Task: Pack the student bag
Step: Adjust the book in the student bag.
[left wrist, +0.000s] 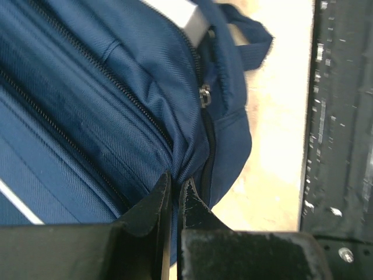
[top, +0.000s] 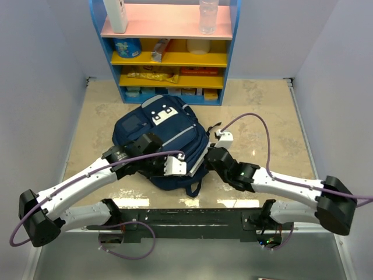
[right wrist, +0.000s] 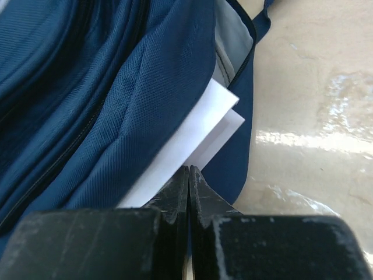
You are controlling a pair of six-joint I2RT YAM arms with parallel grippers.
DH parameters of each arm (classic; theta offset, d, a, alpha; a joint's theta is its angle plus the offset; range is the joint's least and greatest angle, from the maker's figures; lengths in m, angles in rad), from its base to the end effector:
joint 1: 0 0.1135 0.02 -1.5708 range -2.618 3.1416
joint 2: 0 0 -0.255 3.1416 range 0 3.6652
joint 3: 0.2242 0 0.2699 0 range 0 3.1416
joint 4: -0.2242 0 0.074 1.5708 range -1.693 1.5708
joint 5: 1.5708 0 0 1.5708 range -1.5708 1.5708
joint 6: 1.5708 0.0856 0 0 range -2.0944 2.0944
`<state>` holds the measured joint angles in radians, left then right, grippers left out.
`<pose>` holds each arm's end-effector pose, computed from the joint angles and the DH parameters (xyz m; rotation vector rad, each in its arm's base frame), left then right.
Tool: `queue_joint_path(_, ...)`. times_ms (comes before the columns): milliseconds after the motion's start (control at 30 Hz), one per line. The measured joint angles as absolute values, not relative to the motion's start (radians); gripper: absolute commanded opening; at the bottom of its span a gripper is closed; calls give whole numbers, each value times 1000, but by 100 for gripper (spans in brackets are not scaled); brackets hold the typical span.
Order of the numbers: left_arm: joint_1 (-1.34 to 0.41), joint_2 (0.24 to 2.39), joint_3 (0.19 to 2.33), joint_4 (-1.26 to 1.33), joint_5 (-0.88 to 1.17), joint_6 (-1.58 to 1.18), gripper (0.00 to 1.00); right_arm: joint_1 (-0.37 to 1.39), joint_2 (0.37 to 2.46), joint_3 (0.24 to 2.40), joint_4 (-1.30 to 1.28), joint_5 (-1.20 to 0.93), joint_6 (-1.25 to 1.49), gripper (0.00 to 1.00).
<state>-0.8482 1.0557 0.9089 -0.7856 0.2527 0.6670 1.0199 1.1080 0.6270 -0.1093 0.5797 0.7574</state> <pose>0.1539 -0.2069 0.2303 1.7951 1.7450 -0.3912 0.1908 0.2210 0.1921 0.0556 2.0876 0.4666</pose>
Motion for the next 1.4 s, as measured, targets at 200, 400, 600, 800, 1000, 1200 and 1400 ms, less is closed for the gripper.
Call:
queue_joint_path(200,-839,1142,1013,-918,326,693,0,1006,1300,649,97,521,740,0)
queue_joint_path(400,-852,1187,1053,-1007,393,737,0,1020,1420,696,273,495,739,0)
queue_joint_path(600,-871,1187,1053,-1069,427,761,0,1043,1539,793,337,420,739,25)
queue_joint_path(800,-882,1171,1048,-1099,461,770,0,1056,1366,706,299,391,704,70)
queue_joint_path(1000,-871,1155,1048,-1107,474,804,0,1071,1031,568,284,336,651,47)
queue_joint_path(1200,-871,1176,1121,-1194,467,896,0,1096,836,389,328,199,524,56)
queue_joint_path(1400,-871,1190,1155,-1226,468,941,0,1234,850,381,300,105,347,61)
